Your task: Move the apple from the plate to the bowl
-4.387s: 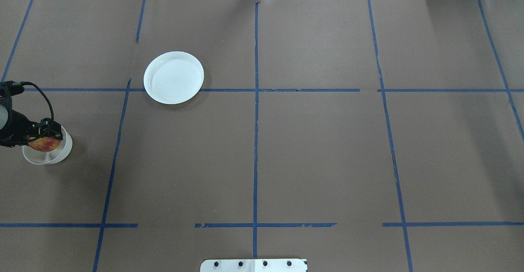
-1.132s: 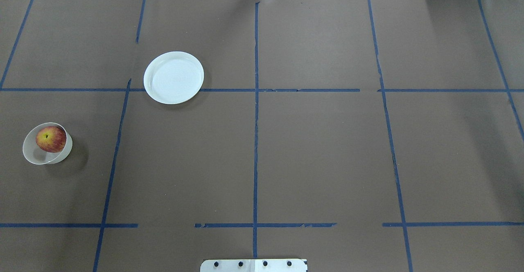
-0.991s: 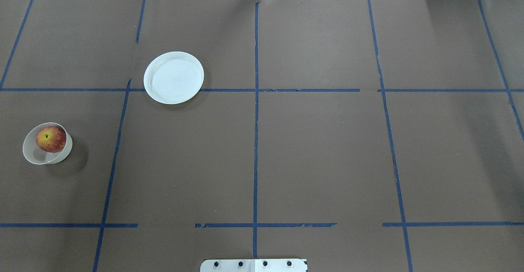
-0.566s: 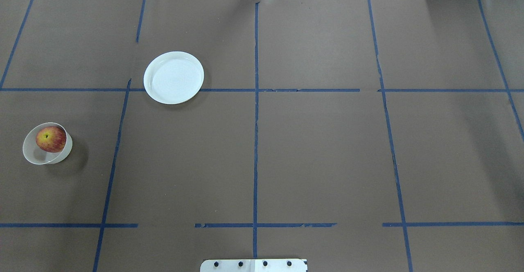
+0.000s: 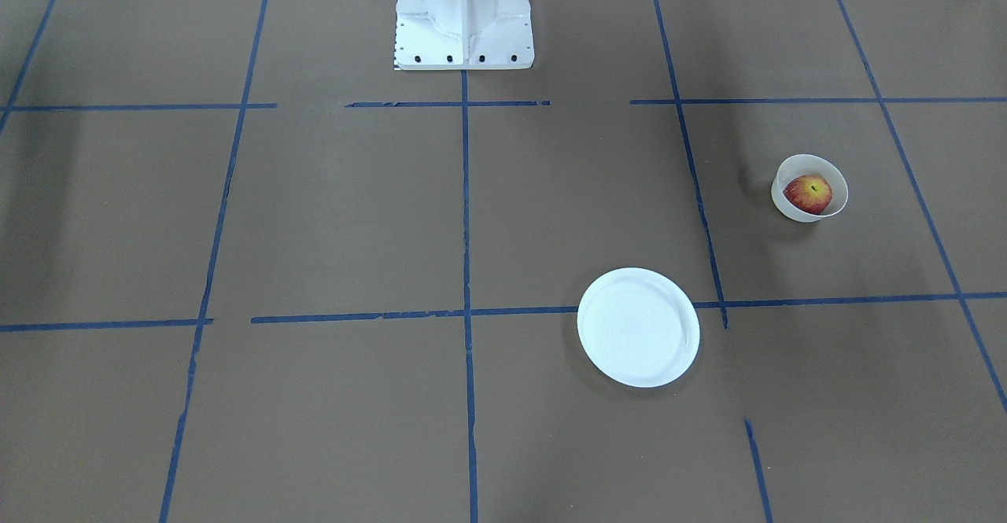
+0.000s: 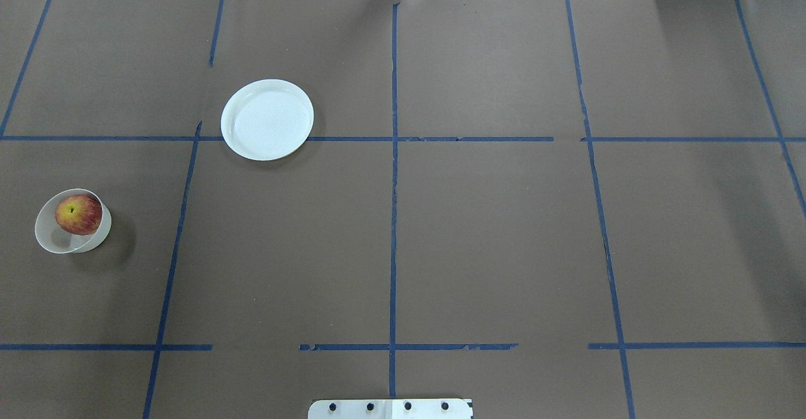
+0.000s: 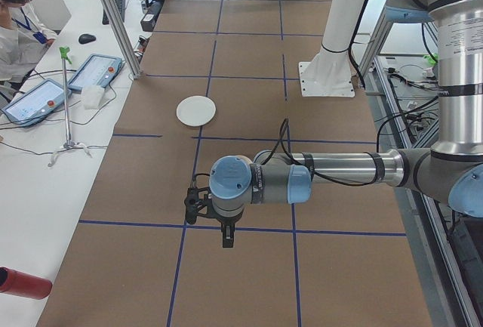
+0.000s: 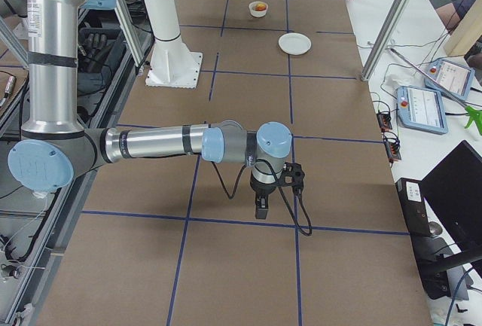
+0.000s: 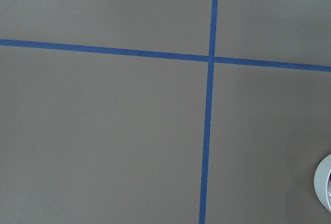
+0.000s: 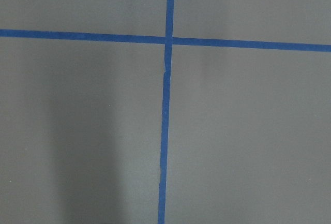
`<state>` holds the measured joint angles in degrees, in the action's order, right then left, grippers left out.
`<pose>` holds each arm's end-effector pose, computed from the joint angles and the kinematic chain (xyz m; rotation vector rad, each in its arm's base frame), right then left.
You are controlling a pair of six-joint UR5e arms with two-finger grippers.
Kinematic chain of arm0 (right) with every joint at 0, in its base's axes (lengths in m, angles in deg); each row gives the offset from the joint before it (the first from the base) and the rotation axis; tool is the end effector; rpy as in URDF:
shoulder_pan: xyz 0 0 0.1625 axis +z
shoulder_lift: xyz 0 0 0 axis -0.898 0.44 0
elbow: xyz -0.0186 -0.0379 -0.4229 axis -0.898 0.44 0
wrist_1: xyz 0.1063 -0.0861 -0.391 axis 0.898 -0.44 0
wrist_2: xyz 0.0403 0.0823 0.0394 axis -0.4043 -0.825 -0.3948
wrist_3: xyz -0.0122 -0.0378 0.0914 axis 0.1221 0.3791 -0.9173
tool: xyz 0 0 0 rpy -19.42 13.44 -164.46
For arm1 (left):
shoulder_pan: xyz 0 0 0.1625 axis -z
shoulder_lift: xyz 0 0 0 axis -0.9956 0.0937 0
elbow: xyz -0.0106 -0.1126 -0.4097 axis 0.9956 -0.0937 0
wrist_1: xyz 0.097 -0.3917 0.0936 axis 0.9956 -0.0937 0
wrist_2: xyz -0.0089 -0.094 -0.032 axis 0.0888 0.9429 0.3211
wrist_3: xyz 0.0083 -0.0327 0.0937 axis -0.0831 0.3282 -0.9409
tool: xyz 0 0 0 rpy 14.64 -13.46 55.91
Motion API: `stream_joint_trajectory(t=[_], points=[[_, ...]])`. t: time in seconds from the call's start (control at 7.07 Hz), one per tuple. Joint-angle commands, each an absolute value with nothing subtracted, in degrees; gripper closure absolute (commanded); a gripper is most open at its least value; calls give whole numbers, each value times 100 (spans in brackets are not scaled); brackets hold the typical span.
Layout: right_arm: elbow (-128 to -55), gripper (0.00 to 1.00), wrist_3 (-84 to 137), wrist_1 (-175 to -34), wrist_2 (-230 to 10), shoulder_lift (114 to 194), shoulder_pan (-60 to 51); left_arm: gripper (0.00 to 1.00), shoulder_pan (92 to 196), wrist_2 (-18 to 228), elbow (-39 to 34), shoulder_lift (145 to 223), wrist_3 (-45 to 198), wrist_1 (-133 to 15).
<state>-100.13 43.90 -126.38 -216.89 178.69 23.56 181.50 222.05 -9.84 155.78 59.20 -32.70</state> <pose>0.0488 -0.4568 0.6177 -0.0399 -0.7005 -0.0425 -0.1092 -0.4164 0.6530 0.0644 0.8454 -0.0706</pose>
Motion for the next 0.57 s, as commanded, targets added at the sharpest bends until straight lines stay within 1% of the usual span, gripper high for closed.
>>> stream_joint_trajectory(t=[0.0, 0.28, 0.42], points=[[-10010, 0, 4390, -12642, -21689, 17869, 2356, 0, 18165, 22200, -1042, 15412, 5100, -3009], [-10010, 0, 4390, -12642, -21689, 17869, 2356, 0, 18156, 22191, -1007, 15708, 5097, -2341], [-10010, 0, 4390, -12642, -21689, 17869, 2356, 0, 18156, 22209, -955, 15718, 5088, -2356]])
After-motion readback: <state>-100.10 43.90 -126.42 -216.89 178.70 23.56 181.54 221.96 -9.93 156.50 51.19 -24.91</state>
